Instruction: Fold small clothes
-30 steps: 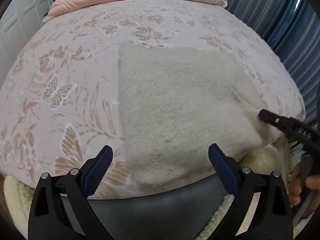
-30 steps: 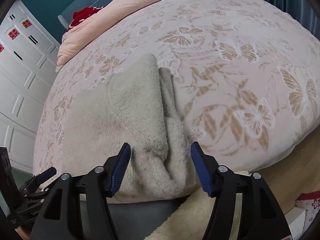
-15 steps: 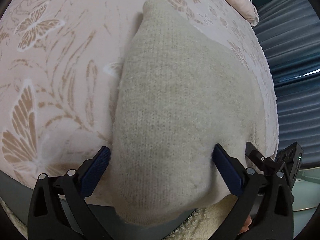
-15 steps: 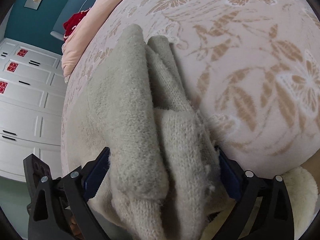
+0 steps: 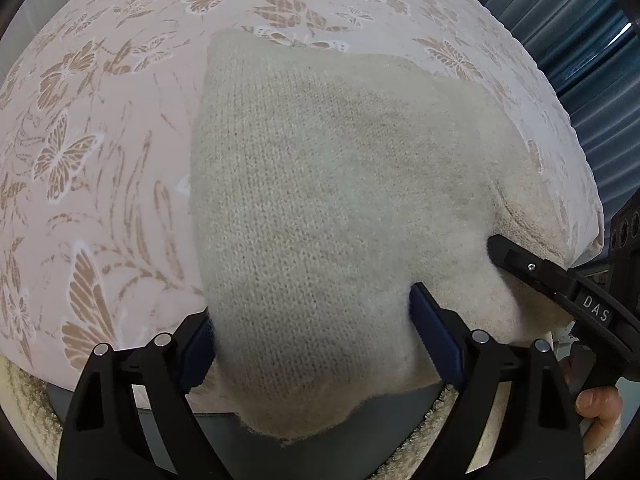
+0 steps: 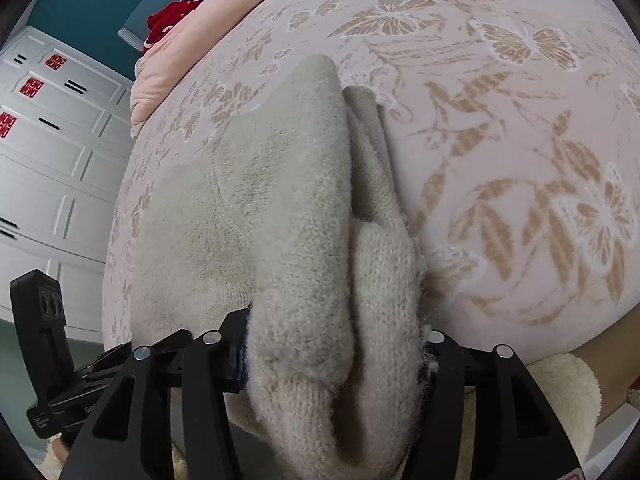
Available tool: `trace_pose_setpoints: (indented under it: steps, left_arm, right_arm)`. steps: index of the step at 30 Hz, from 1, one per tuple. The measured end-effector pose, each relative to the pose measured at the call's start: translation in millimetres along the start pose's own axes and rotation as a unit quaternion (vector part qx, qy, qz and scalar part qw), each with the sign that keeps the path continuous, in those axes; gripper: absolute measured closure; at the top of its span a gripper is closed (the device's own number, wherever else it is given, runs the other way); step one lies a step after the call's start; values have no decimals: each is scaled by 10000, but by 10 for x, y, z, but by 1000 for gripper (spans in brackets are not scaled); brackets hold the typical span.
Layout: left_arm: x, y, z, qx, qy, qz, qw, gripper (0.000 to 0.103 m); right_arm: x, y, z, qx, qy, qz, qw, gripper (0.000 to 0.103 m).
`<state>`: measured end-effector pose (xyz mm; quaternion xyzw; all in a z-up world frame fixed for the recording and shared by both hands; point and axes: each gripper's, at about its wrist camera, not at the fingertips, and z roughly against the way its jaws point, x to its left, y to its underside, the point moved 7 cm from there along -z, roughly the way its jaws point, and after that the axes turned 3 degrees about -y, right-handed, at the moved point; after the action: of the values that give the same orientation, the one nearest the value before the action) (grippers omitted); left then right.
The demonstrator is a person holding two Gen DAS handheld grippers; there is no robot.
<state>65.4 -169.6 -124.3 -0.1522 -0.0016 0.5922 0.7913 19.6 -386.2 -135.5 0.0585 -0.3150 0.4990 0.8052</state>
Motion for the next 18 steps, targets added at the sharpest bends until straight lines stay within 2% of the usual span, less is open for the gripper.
trace_pose_setpoints:
  steps: [4, 8, 10, 11, 12, 13, 14, 15, 16, 18]
  left_arm:
    - [33, 11, -71, -12, 8, 39, 10000, 7]
    - [50, -20, -200, -47, 208, 56, 9998, 5]
    - [87, -27, -282, 61, 527, 331, 9980, 5]
    - [105, -29, -301, 116, 638, 494, 9967, 5]
    - [96, -33, -293, 141, 649, 522, 9964, 5]
    - [55, -41, -262, 142, 650, 428, 9969, 14]
    - [16, -47, -210, 108, 585, 317, 9977, 18]
    - [-22, -59, -134, 37, 544, 218, 9983, 32]
    - [-64, -78, -57, -14, 515, 121, 9986, 41]
    - [-125, -117, 136, -146, 526, -31, 9985, 47]
  right_arm:
    - [-75, 10, -82, 30, 3, -79, 10000, 30]
    - [-147, 8, -148, 49, -195, -346, 9992, 24]
    - [-152, -5, -152, 19, -202, -412, 9989, 27]
    - [-121, -8, -138, -7, -265, -374, 9990, 33]
    - [-87, -14, -106, -44, -246, -333, 9991, 44]
    - [-53, -16, -68, -70, -200, -284, 9994, 53]
    - [-3, -19, -14, -120, -168, -232, 9995, 56]
    - [55, -22, 57, -202, -162, -190, 9995, 60]
    - [126, -27, 147, -299, -187, -146, 9993, 62]
    - [292, -50, 363, -540, -255, -29, 9982, 63]
